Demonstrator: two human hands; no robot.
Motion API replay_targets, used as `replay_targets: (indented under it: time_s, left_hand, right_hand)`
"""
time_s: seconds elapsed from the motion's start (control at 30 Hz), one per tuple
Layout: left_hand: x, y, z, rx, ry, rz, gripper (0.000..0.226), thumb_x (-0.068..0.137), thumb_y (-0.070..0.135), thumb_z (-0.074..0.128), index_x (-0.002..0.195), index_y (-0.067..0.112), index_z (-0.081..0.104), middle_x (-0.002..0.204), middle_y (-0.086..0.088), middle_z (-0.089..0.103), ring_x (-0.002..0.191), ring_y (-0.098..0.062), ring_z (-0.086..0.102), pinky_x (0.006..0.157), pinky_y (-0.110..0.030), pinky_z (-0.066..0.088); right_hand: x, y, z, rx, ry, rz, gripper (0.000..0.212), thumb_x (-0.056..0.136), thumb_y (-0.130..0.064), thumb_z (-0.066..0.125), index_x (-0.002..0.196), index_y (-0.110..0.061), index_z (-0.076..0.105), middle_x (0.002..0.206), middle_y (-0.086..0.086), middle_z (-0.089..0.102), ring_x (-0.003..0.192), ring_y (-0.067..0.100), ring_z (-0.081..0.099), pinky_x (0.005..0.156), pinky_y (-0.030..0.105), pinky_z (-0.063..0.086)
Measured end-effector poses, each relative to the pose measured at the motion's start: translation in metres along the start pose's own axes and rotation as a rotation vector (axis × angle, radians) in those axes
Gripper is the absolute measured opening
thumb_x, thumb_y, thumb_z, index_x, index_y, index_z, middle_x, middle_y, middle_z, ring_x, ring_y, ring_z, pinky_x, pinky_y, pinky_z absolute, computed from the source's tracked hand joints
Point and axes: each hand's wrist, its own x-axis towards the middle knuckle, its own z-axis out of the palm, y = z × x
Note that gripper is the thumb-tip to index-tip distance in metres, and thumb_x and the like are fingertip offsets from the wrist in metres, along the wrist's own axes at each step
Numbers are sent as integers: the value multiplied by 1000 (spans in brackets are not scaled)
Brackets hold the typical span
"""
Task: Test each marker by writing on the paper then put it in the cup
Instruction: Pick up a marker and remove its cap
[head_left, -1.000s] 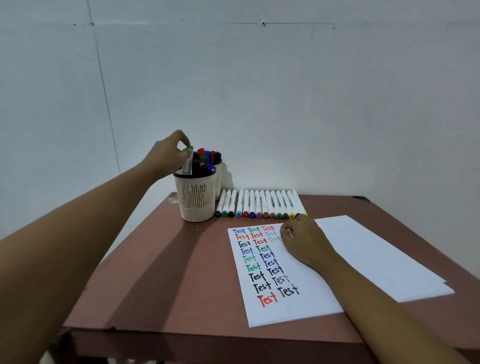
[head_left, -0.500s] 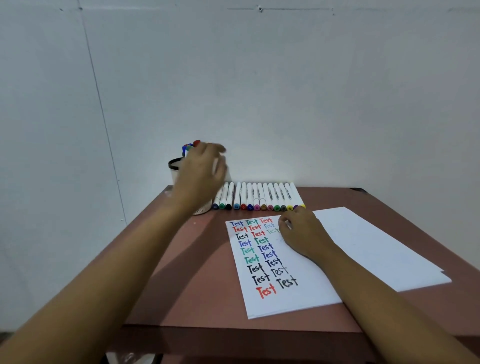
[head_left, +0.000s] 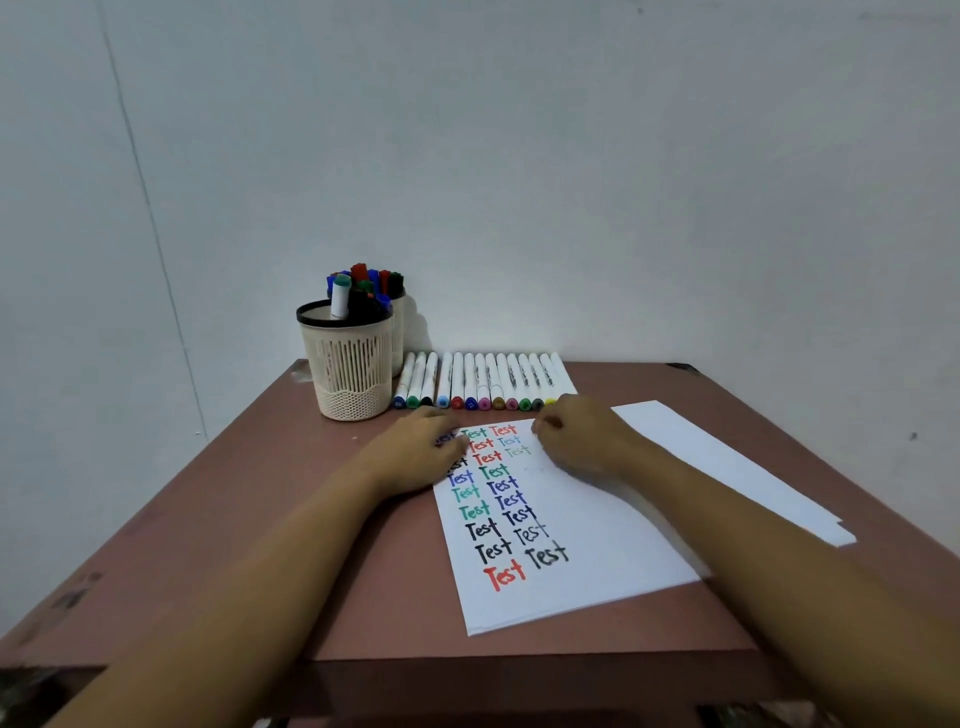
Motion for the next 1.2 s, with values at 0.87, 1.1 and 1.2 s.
replay_targets:
  time_s: [0.87, 1.1, 1.2]
  left_hand:
    - [3, -3, 1, -130, 146, -3, 40, 99, 27, 38, 137, 17, 43, 141, -4, 40, 129, -15, 37, 98, -20, 26]
    - [-2, -1, -3, -56, 432, 190, 48, 94, 14, 48, 141, 9, 37, 143, -9, 35, 133, -21, 33, 107, -24, 26]
    - [-3, -2, -2, -18, 427, 280, 52, 93, 17, 52, 141, 7, 35, 139, -11, 41, 129, -24, 39, 104, -24, 29]
  right_hand:
    - [31, 17, -23, 459, 556, 477, 17, 91, -11, 48, 90, 2, 57, 78, 8, 51, 75, 23, 46, 58, 27, 35]
    - [-12, -14, -28, 831, 521, 298, 12, 88, -12, 53, 79, -6, 60, 66, 2, 51, 57, 13, 40, 55, 23, 35]
    - [-22, -21, -17, 893, 481, 281, 16, 86, -11, 52, 71, -10, 56, 61, -1, 45, 57, 12, 36, 56, 25, 33]
